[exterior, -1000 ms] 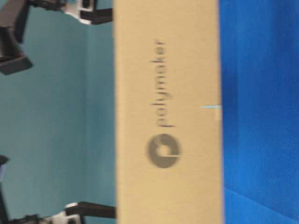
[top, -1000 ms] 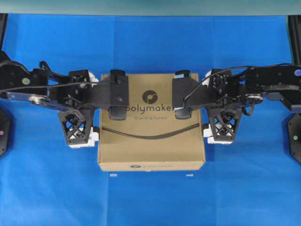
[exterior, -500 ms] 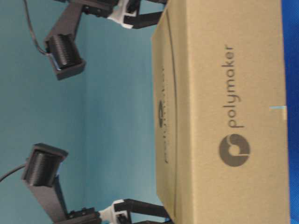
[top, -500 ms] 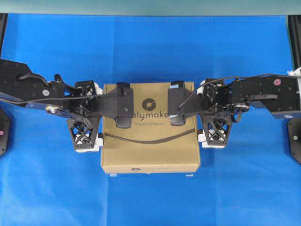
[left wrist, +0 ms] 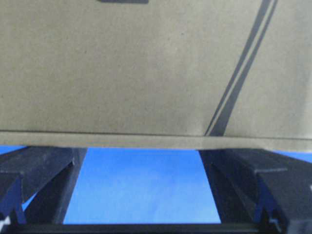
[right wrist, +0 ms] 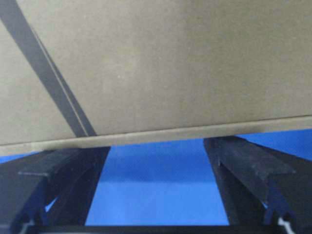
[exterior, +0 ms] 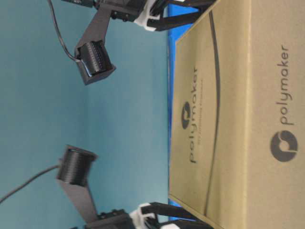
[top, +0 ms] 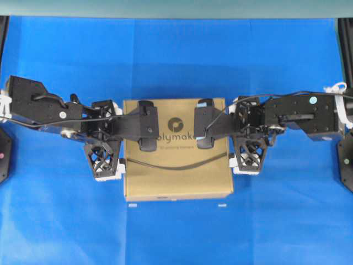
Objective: Lift up the cardboard box by clamping it between your arms.
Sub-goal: 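Hold the box clamped between both arms in the air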
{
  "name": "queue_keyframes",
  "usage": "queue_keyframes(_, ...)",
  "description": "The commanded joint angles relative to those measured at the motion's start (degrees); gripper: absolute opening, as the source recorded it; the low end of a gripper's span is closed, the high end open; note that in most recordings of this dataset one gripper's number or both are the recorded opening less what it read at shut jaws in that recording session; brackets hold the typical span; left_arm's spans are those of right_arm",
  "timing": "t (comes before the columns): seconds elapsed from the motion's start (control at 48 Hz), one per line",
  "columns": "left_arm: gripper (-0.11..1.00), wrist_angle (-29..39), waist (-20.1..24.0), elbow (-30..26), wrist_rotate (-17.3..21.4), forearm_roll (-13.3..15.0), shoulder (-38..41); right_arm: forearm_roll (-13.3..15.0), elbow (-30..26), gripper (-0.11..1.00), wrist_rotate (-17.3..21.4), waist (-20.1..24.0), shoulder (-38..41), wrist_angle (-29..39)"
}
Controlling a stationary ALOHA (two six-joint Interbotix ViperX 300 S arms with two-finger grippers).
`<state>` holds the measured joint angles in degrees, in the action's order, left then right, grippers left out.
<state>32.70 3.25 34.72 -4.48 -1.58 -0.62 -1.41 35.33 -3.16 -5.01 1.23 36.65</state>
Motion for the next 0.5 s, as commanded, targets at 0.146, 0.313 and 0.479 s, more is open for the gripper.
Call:
queue_keyframes(0.146, 0.86, -7.5, 1.1, 0.0, -3.1, 0.3, 1.1, -2.5, -1.3, 0.98, 2.6, 1.0, -0.4, -4.0)
queue_keyframes(0.313, 0.86, -9.9, 1.6, 0.8, -2.5, 0.3, 2.5, -3.0, -1.1, 0.98, 3.6, 2.2, -0.4, -4.1)
queue_keyframes(0.479, 0.86, -9.9, 2.3, 1.0, -1.8, 0.3, 2.7, -3.0, -0.2, 0.99, 4.2, 2.1, -0.8, -4.1)
